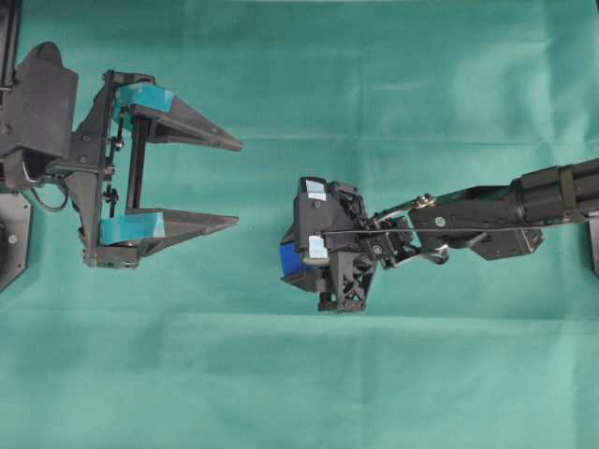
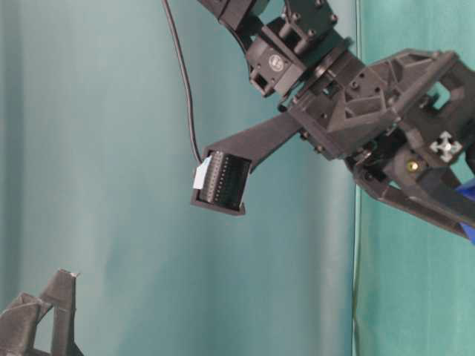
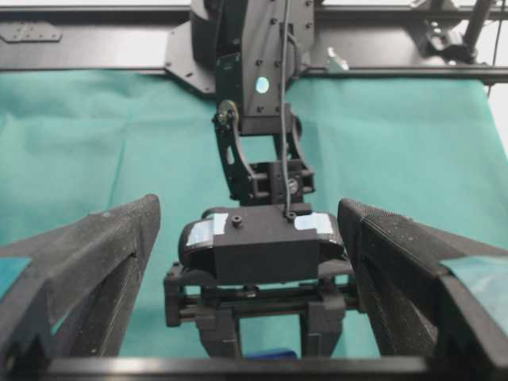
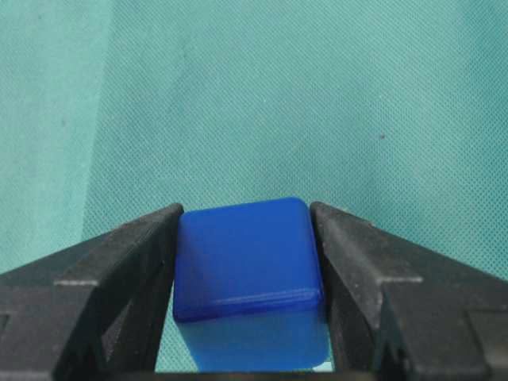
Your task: Handover the blue block to the right arm after grasping it with the left arm, then place it in the designated position.
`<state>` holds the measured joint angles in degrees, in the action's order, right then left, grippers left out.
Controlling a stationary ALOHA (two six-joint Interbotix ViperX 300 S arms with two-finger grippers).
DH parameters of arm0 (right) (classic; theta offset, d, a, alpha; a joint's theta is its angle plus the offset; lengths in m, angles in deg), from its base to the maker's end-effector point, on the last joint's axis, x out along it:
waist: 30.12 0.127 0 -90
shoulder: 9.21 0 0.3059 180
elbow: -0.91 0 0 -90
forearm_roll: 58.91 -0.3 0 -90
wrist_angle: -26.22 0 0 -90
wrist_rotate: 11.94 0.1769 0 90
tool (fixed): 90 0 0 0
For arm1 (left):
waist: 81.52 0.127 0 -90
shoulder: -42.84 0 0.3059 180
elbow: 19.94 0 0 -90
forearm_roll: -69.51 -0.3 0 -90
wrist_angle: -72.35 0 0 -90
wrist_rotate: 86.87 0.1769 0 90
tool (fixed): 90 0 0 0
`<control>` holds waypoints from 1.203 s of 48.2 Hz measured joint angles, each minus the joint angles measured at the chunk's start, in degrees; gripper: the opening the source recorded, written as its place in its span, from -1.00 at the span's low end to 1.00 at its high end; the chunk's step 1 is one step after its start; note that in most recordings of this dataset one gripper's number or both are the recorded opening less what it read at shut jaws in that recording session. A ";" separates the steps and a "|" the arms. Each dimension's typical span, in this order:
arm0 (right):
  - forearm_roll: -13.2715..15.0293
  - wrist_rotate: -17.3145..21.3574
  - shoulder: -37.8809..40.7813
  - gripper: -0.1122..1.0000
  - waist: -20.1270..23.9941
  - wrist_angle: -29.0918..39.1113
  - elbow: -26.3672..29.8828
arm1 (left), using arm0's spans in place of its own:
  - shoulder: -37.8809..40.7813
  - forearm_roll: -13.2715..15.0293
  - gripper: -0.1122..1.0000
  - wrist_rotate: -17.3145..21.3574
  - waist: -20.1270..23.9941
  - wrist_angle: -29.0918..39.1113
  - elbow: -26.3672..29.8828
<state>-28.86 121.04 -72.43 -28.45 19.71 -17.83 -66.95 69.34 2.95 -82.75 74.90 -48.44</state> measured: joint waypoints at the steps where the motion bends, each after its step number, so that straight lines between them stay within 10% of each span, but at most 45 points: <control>1: 0.00 0.00 0.00 0.20 0.00 0.09 0.00 | 0.00 0.00 0.99 0.00 0.09 0.00 0.00; 42: -0.44 -0.09 -0.09 0.18 0.00 0.97 0.00 | 0.00 0.00 0.99 0.00 0.00 0.00 0.00; 50: -0.79 -0.26 0.00 0.80 0.00 1.93 0.00 | 0.00 0.00 0.99 0.00 -0.09 0.00 0.00; 58: -0.88 -0.18 0.00 0.64 -0.09 2.11 0.00 | 0.00 0.00 0.99 0.00 -0.18 0.00 0.00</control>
<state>-29.73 120.87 -72.43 -28.54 21.82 -17.83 -66.95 69.34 2.95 -82.93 74.90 -48.44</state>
